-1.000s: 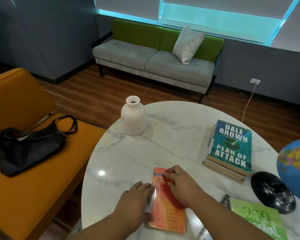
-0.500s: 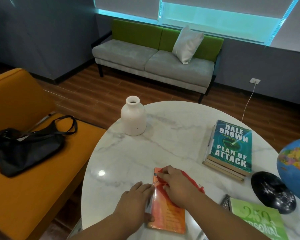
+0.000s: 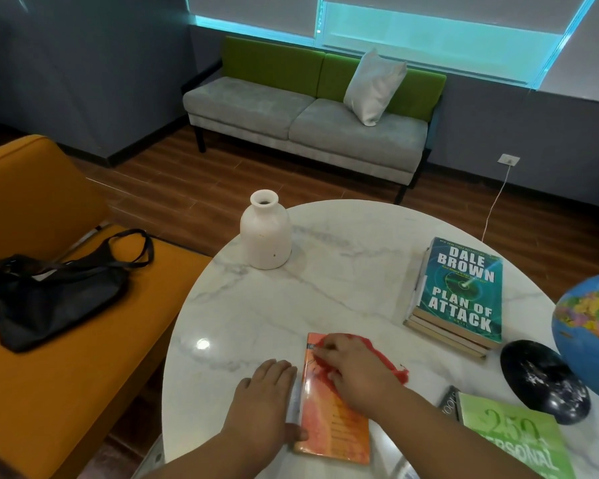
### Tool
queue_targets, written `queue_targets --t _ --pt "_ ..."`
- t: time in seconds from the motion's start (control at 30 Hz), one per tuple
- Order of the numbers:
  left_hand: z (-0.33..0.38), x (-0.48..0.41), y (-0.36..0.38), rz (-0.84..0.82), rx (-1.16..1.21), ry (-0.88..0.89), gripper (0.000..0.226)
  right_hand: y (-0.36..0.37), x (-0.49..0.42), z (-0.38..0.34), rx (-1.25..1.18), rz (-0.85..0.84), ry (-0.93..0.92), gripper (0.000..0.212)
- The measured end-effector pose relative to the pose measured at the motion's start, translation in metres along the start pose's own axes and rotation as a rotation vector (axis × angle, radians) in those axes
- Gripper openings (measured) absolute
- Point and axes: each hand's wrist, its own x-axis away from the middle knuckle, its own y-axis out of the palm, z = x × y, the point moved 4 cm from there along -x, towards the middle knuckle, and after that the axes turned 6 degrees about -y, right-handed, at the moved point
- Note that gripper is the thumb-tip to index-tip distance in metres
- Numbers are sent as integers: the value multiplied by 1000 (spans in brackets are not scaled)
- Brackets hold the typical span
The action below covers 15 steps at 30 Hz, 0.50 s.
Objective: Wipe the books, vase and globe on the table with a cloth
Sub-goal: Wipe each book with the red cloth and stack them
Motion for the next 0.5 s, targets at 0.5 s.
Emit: queue_targets --t 0.5 --pt "-4 -1 1 6 -16 14 100 16 27 -18 -60 -277 -312 40"
